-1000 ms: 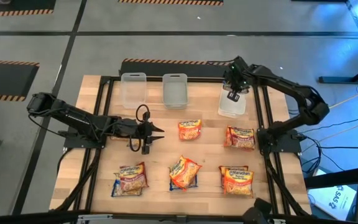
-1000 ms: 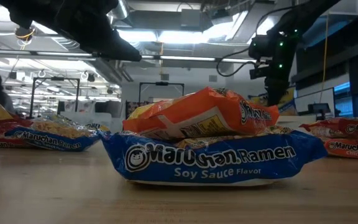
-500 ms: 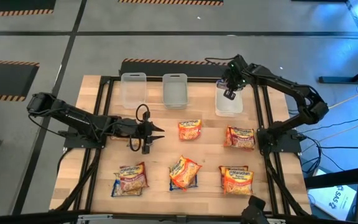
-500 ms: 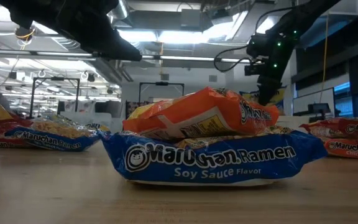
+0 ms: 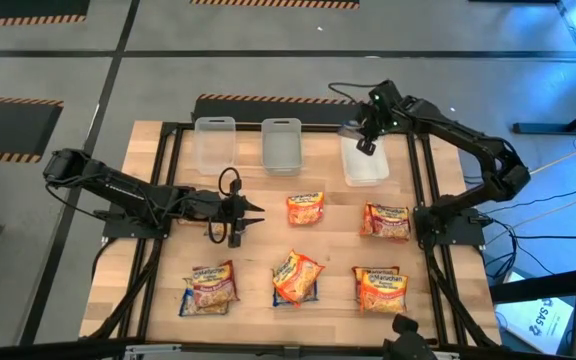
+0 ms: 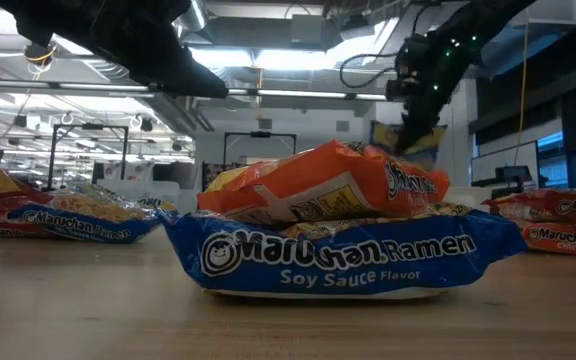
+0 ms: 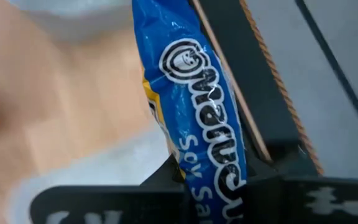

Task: Sort Maruchan noodles
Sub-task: Put the blue noodle pack into the white bin

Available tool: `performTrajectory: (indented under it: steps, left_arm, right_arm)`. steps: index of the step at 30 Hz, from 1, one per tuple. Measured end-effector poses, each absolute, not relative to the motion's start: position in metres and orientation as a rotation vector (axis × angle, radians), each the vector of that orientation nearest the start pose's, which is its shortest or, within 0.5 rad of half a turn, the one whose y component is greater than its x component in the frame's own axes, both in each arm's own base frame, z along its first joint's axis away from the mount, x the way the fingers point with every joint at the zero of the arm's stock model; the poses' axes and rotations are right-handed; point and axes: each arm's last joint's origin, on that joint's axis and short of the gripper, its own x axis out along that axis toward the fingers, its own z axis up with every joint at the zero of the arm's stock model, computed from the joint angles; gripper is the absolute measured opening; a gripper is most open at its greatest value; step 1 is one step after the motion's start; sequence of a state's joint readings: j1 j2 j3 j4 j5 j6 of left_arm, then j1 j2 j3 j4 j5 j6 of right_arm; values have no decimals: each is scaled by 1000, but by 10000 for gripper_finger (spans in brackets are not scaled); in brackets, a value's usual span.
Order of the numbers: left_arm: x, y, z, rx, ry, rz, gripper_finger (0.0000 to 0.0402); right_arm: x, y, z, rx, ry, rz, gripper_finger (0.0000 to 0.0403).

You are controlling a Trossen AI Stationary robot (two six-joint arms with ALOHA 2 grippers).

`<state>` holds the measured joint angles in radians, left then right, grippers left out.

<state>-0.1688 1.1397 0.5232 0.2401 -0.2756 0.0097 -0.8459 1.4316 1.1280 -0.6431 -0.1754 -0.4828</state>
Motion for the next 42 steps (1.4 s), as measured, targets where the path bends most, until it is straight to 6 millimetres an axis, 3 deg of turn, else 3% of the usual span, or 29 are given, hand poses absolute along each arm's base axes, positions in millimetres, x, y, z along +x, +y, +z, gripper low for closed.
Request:
performTrajectory:
  steps: [9,34,42]
  left_arm:
    - [231,-31,215,93,368,107,109]
    - [231,-31,216,92,359,108,109]
    - [231,-31,216,92,359,108,109]
  right_arm:
    - [172,-227,246,85,1046,-452,24]
    - [163,-226,237,39,1243,-611,24]
    - [168,-233,217,110,1298,-604,24]
